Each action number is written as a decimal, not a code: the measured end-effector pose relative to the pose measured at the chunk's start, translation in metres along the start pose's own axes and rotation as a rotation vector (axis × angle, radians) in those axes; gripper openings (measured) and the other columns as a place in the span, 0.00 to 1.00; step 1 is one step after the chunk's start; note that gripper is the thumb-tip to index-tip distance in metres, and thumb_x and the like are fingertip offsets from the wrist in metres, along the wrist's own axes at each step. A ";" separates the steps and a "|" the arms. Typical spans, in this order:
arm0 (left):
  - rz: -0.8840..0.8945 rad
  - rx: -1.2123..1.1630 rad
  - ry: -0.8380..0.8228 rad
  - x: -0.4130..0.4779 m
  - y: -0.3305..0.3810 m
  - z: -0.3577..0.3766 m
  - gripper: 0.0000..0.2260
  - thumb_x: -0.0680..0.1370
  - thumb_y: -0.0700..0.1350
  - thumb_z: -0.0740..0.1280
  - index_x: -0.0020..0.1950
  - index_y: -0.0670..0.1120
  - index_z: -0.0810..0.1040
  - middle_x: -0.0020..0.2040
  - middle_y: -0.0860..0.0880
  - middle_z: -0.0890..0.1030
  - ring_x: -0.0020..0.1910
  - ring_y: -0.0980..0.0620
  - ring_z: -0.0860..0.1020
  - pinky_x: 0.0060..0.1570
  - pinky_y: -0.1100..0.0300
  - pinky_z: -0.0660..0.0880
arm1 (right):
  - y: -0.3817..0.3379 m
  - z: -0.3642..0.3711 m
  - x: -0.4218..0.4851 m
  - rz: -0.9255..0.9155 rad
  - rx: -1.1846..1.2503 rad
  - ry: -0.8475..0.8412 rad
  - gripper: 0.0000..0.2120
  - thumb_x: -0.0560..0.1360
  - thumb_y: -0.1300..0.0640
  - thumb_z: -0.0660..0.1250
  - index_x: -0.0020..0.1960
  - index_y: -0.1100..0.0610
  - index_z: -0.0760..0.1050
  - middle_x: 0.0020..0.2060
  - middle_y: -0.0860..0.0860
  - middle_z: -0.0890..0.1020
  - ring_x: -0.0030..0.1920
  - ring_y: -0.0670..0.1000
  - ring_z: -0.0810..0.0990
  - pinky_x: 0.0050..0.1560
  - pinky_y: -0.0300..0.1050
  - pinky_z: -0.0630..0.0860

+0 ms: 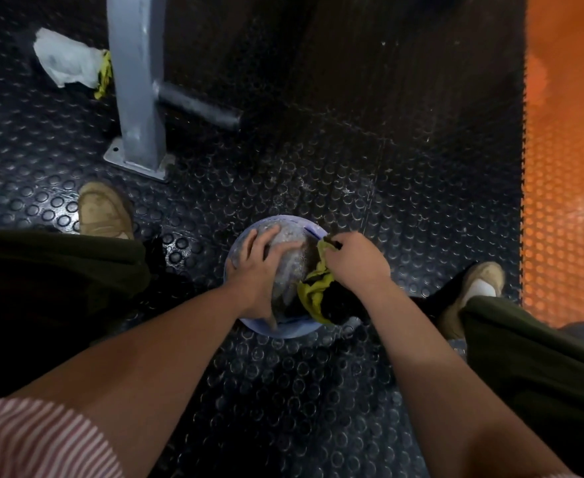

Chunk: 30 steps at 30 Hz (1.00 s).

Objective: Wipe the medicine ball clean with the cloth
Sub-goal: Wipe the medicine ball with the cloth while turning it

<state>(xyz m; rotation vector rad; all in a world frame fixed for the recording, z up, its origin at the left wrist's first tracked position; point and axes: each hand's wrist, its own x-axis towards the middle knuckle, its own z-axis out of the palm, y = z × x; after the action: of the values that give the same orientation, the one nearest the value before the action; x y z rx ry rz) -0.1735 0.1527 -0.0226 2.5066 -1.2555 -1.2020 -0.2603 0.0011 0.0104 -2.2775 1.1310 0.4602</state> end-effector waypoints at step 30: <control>-0.036 -0.101 0.072 0.000 -0.002 0.009 0.60 0.57 0.54 0.83 0.75 0.62 0.42 0.75 0.56 0.32 0.75 0.45 0.32 0.72 0.32 0.48 | -0.024 0.003 -0.010 -0.158 -0.052 0.052 0.14 0.80 0.52 0.58 0.59 0.53 0.78 0.50 0.54 0.80 0.50 0.56 0.78 0.43 0.44 0.72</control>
<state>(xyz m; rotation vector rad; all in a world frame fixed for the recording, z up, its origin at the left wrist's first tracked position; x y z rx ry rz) -0.1785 0.1570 -0.0297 2.4858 -1.1093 -1.1414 -0.2468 0.0210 0.0211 -2.4146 0.9639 0.3741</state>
